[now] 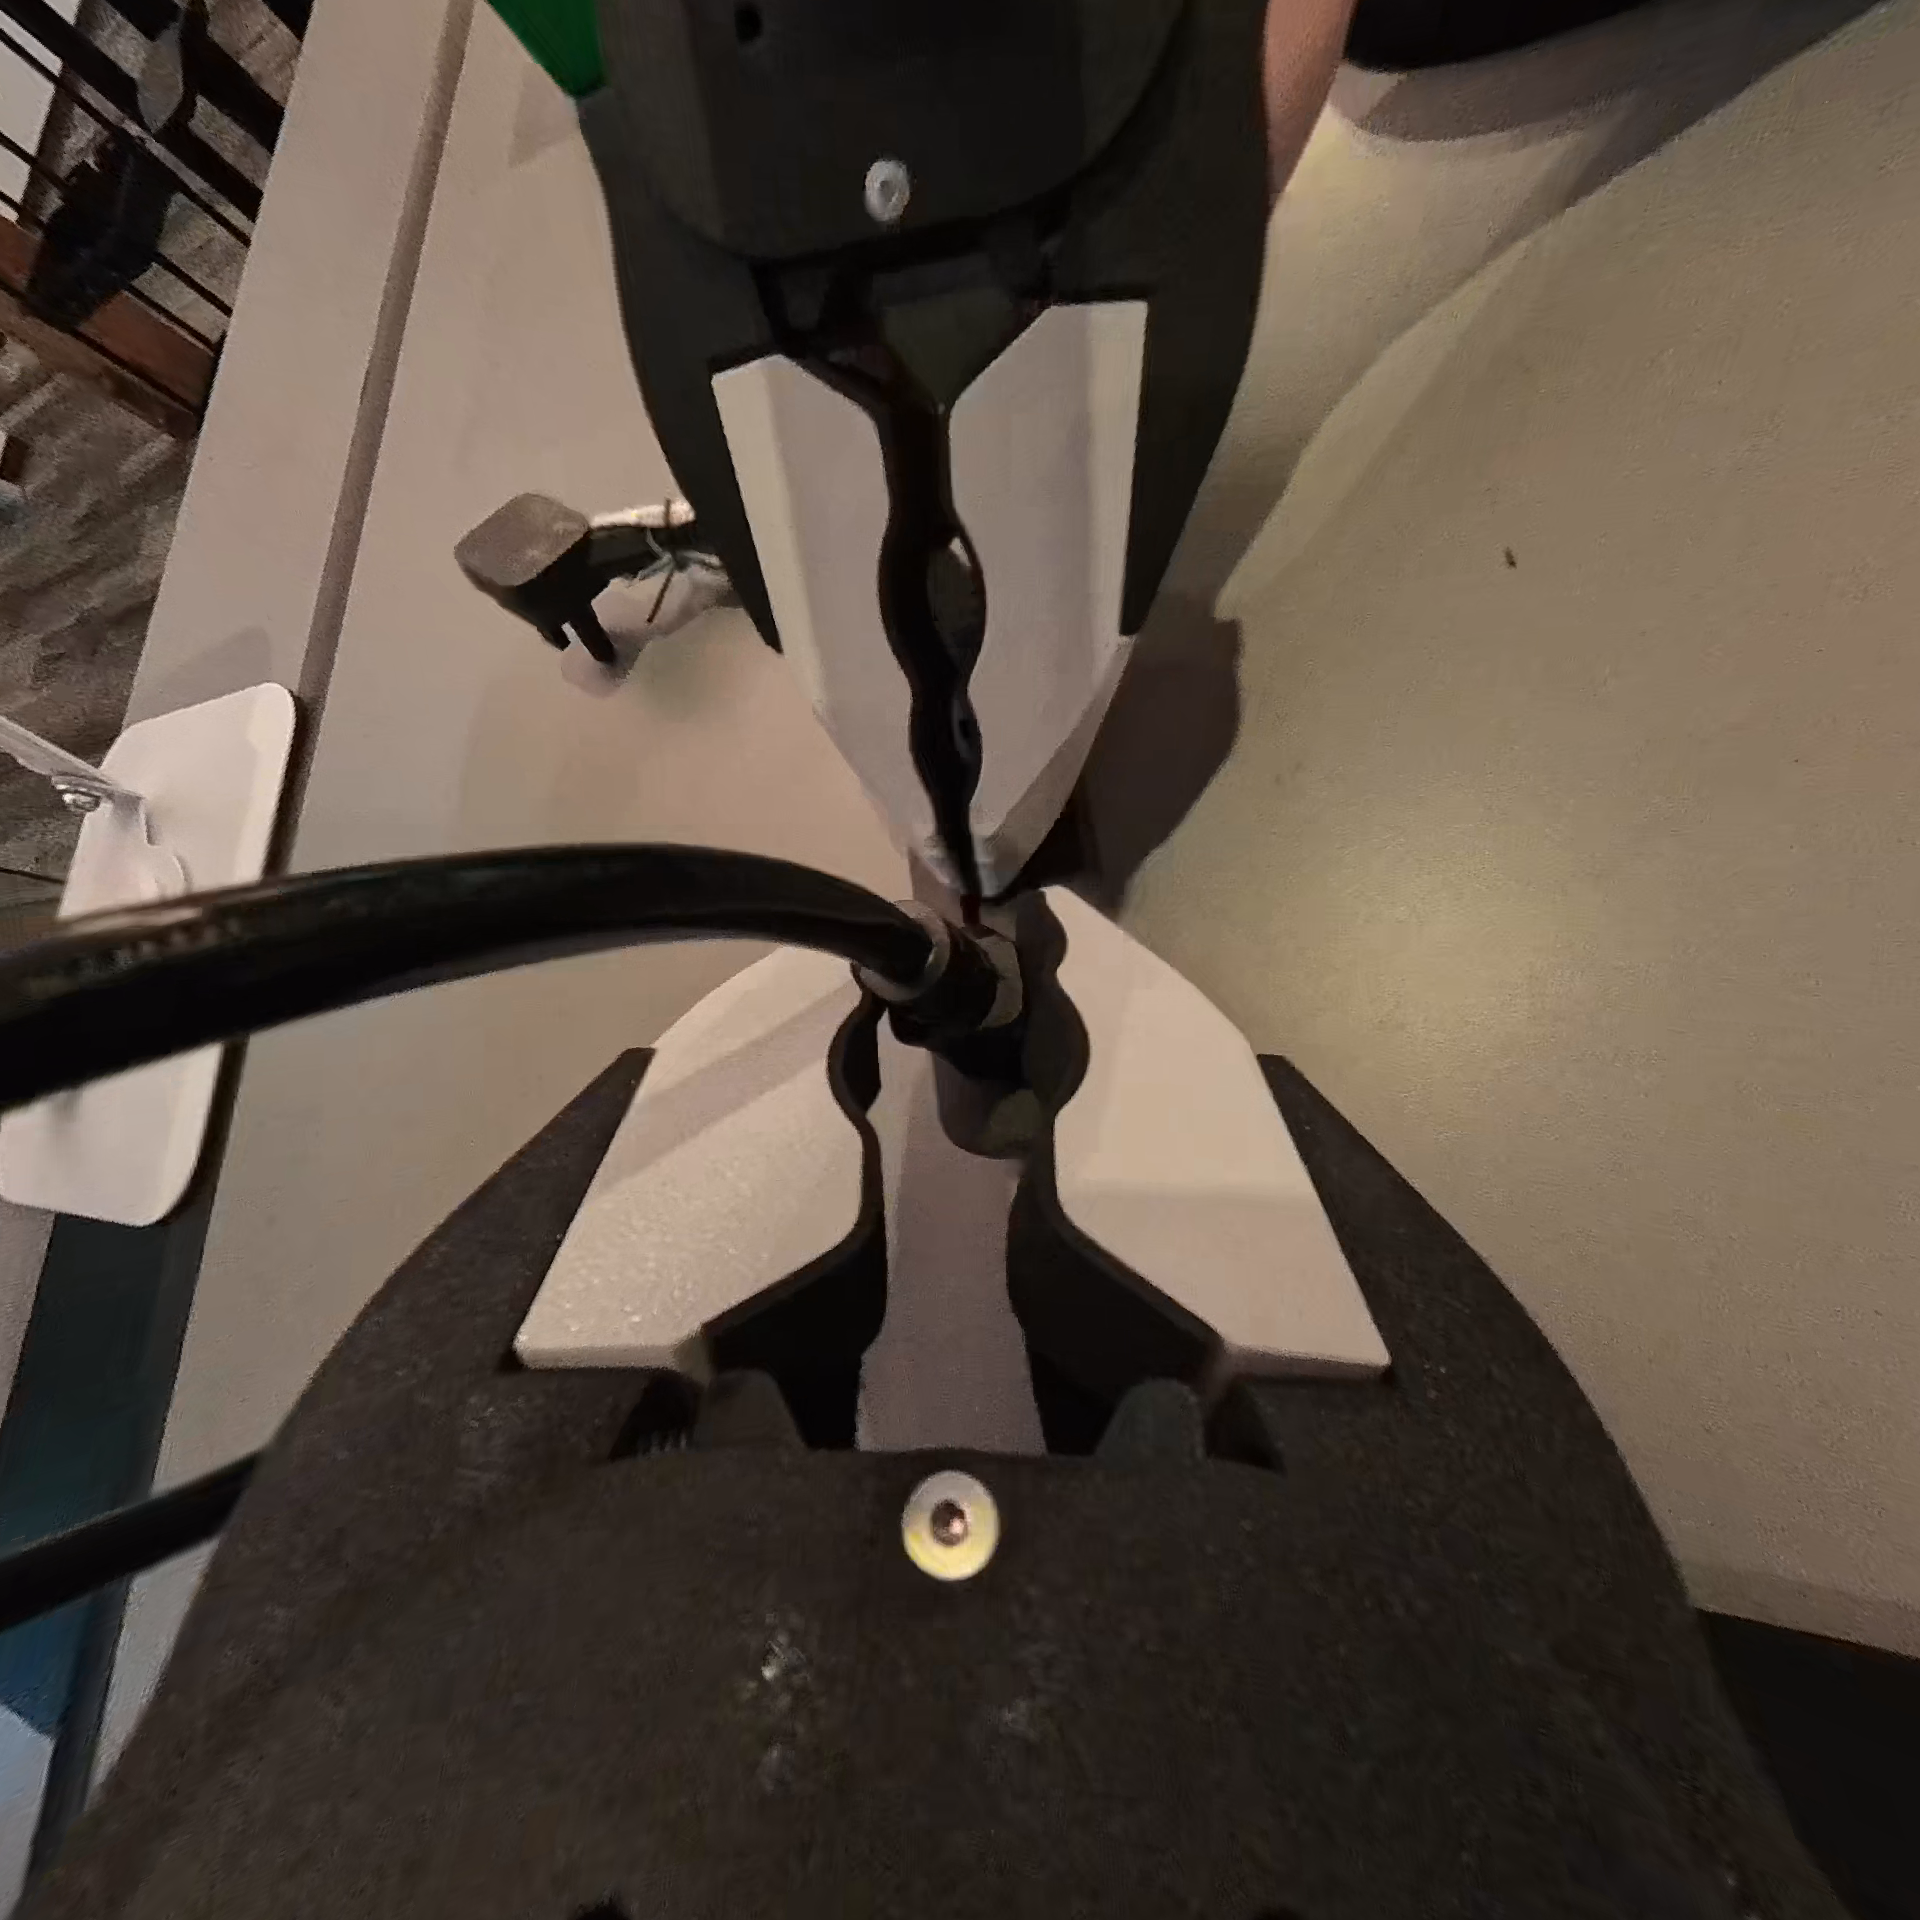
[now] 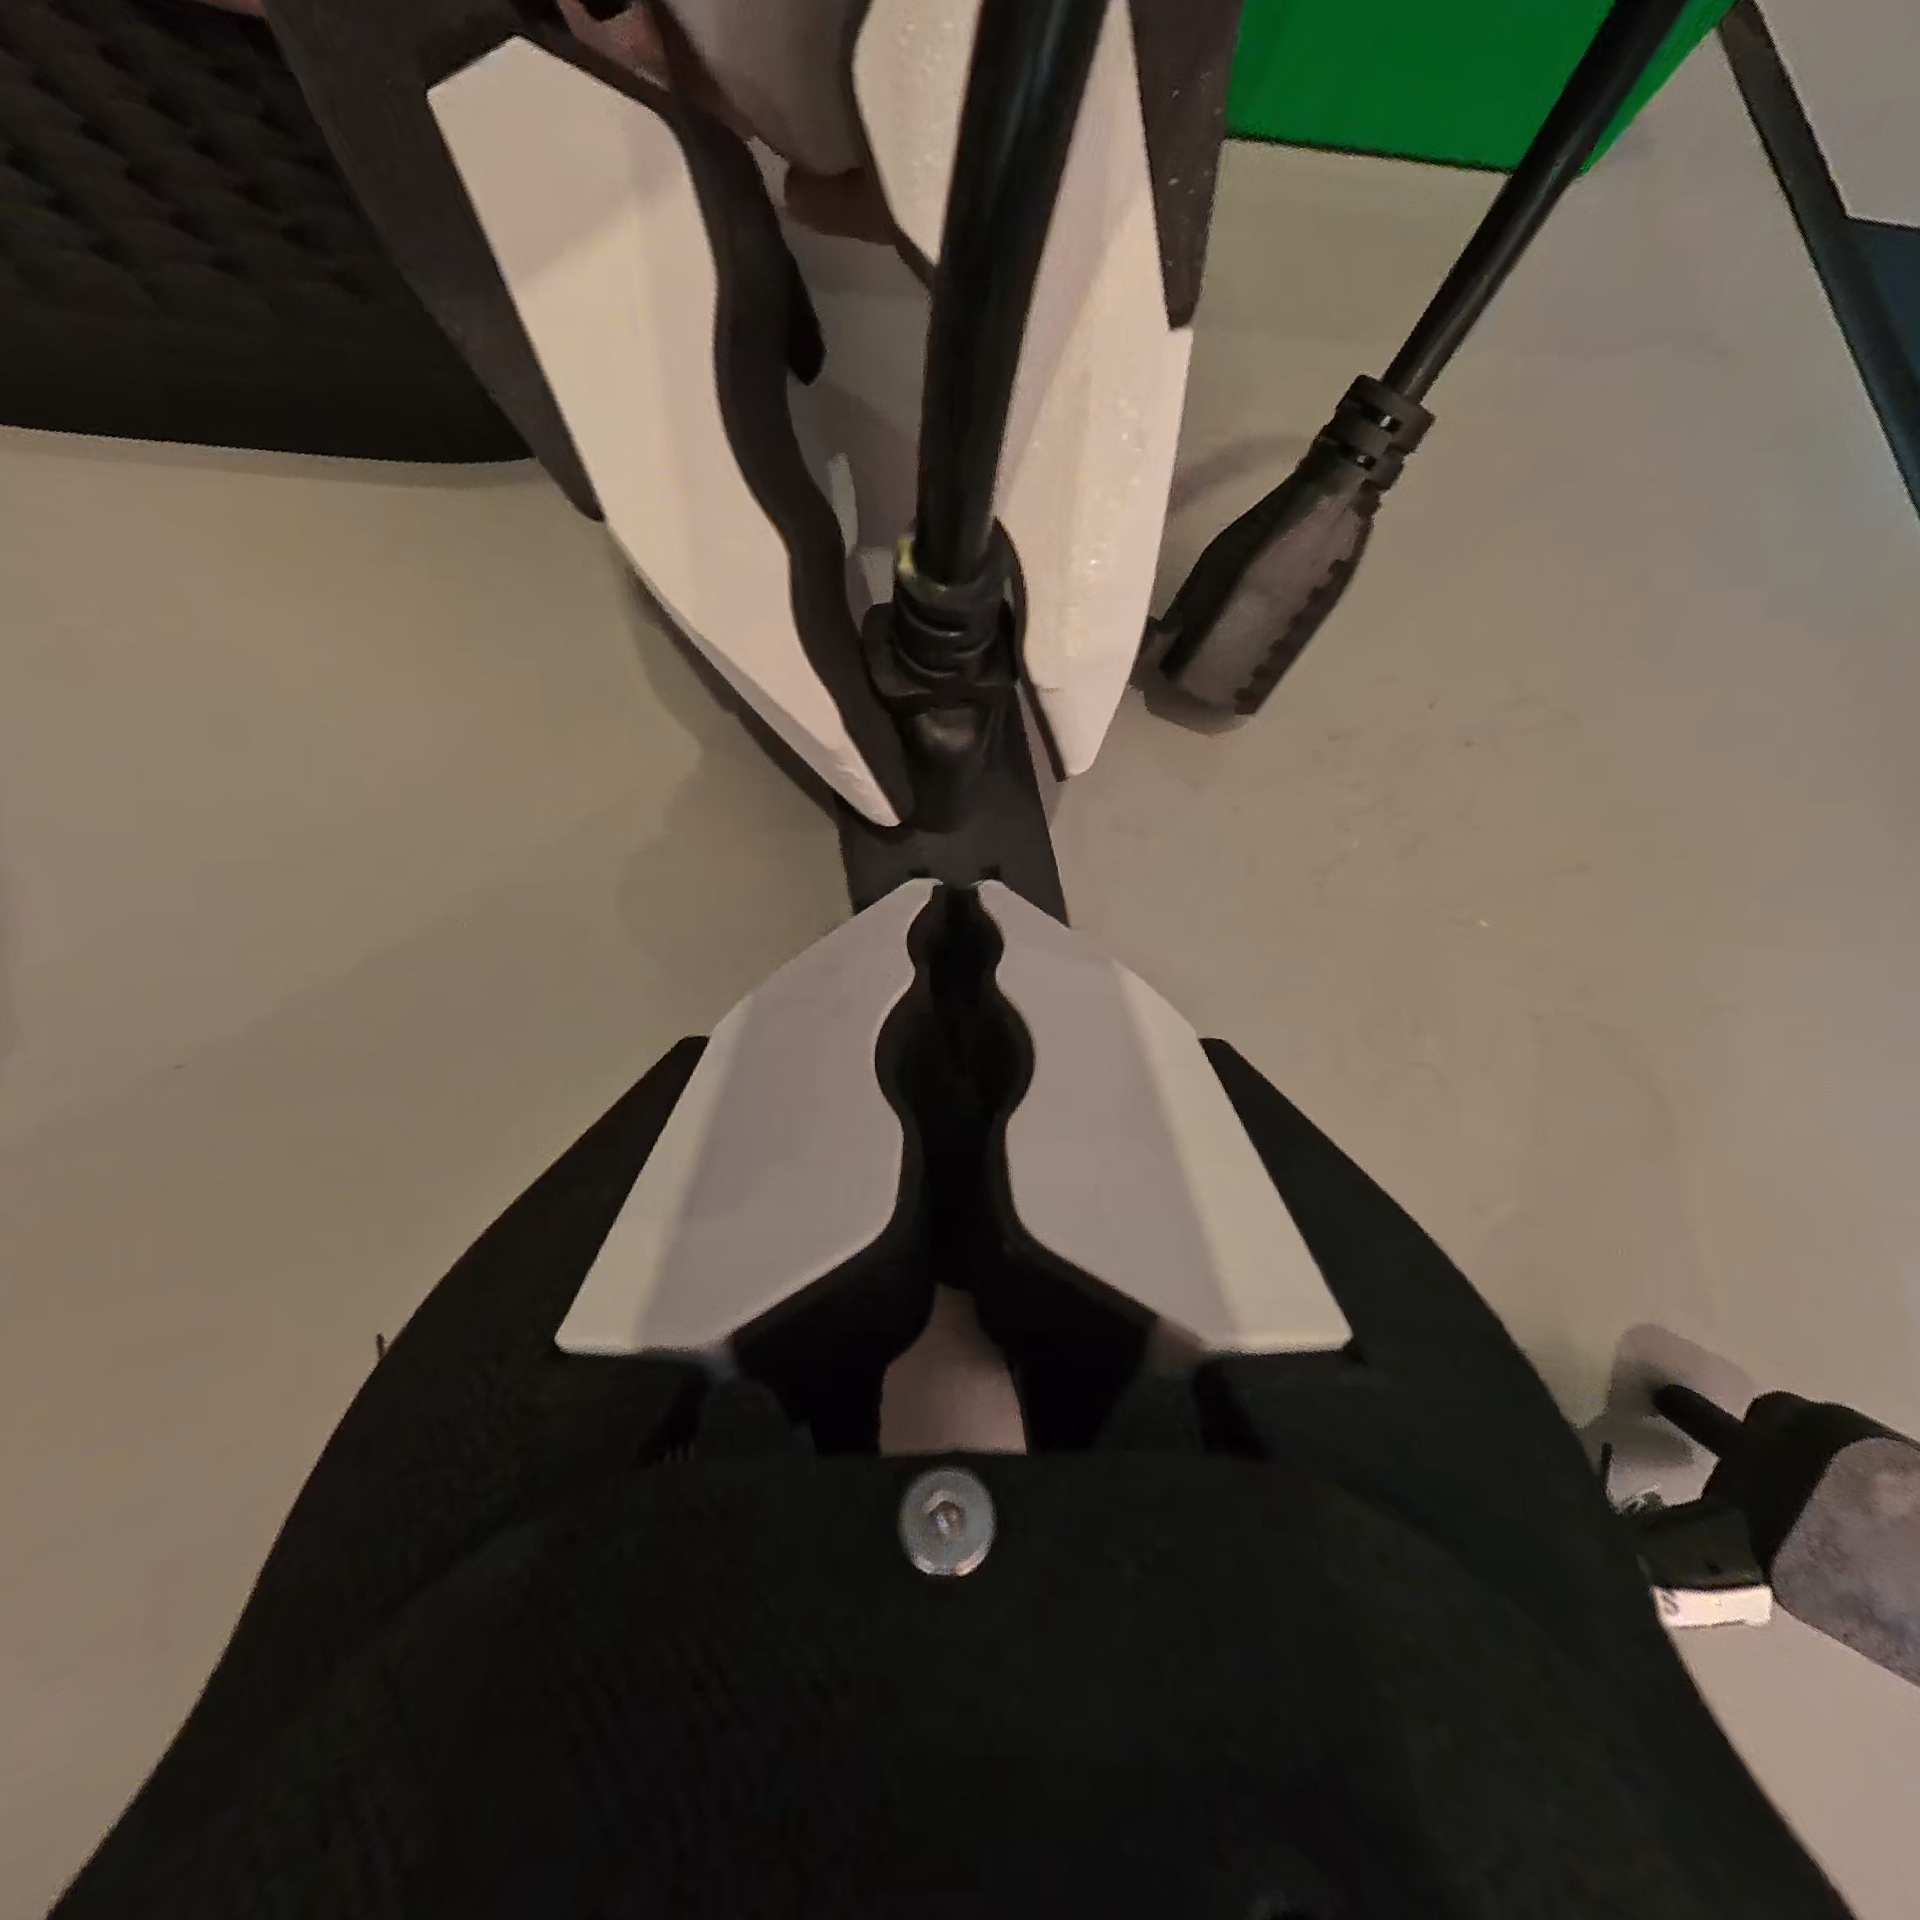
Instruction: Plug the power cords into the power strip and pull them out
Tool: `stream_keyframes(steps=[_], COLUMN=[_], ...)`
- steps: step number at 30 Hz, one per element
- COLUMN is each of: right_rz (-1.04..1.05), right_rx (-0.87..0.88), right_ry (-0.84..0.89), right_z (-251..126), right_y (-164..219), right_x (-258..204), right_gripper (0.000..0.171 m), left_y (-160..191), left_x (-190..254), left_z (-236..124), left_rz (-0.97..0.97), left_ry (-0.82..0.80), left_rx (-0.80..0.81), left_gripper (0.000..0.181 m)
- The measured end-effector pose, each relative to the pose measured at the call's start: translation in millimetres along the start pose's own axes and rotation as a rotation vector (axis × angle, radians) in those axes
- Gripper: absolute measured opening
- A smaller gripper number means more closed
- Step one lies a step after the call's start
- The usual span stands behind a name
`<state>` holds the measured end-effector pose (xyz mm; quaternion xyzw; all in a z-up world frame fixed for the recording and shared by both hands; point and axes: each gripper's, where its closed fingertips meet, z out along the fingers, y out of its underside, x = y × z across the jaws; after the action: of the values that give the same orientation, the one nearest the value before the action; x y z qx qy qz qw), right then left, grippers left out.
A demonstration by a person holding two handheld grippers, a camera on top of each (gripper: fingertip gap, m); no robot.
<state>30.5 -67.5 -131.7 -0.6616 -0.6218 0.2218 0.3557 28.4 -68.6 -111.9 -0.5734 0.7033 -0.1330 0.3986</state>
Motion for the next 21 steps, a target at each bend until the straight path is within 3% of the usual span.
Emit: stream_keyframes(steps=[5,15,21], right_rz=[-0.019,-0.049,-0.040], right_rx=[0.006,-0.020,-0.038], right_ry=[0.027,0.055,0.069], right_z=[-0.2,4.5,5.9], right_y=[0.9,-0.2,0.1], right_x=[3.4,4.7,4.8], right_gripper=[0.006,0.007,0.006], left_y=[-5.8,4.5,0.9], left_x=[6.4,-7.8,-5.6], left_z=[2.2,2.8,0.5], left_rz=[-0.068,-0.456,-0.505], left_ry=[0.089,0.263,0.328], left_rx=[0.062,0.151,0.196], left_gripper=[0.024,0.024,0.021])
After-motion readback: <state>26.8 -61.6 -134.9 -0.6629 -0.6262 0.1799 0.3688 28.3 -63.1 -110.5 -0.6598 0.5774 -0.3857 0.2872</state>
